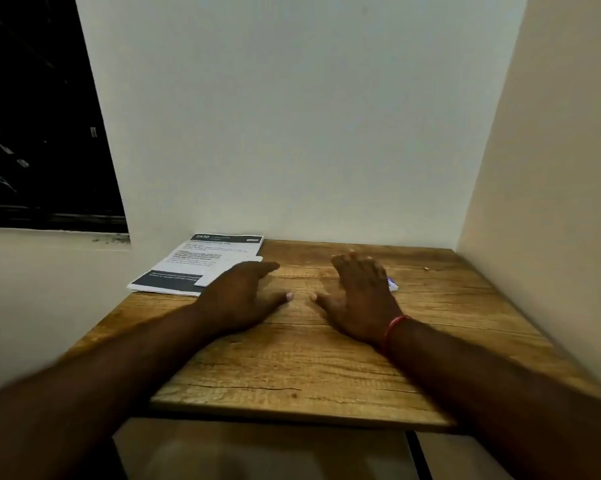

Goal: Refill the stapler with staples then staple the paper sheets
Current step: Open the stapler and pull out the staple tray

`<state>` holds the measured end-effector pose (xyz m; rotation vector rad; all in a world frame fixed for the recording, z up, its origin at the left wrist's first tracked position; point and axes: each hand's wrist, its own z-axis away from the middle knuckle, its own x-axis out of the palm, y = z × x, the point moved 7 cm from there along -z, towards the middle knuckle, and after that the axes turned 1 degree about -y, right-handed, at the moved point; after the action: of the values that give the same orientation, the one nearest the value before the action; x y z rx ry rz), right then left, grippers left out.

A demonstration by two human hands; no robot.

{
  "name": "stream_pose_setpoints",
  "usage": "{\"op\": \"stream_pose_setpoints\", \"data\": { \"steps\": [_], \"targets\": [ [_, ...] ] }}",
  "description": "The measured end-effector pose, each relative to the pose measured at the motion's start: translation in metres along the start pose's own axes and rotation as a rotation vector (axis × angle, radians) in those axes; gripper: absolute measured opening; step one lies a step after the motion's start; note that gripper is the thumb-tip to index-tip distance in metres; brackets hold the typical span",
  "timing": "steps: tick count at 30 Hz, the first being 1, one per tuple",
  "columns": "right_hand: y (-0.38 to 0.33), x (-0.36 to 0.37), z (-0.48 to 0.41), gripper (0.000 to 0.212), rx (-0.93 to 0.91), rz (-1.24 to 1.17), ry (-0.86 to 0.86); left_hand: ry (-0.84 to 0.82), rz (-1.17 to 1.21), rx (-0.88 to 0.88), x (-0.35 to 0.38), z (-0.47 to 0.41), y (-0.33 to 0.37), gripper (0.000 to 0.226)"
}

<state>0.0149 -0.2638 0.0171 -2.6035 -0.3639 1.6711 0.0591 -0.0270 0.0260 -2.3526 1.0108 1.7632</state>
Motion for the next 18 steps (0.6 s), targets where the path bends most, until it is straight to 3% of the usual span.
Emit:
{"op": "stream_pose_setpoints", "data": {
  "steps": [2,6,12,18],
  "targets": [
    [0.017,-0.008,-0.011,0.089,0.119,0.078,0.100,0.042,-0.004,-0.050,-0.006,-0.019,-0.009,0.085],
    [0.043,-0.003,-0.026,0.071,0.303,0.165,0.081,0.059,0.059,-0.061,0.000,-0.050,-0.006,0.068],
    [0.052,0.011,-0.032,0.057,0.243,0.057,0.082,0.135,0.226,0.021,0.023,-0.060,0.005,0.056],
    [0.032,0.003,-0.030,0.053,0.103,-0.236,0.182,0.127,0.477,-0.066,0.023,-0.055,-0.003,0.050]
  ]
}}
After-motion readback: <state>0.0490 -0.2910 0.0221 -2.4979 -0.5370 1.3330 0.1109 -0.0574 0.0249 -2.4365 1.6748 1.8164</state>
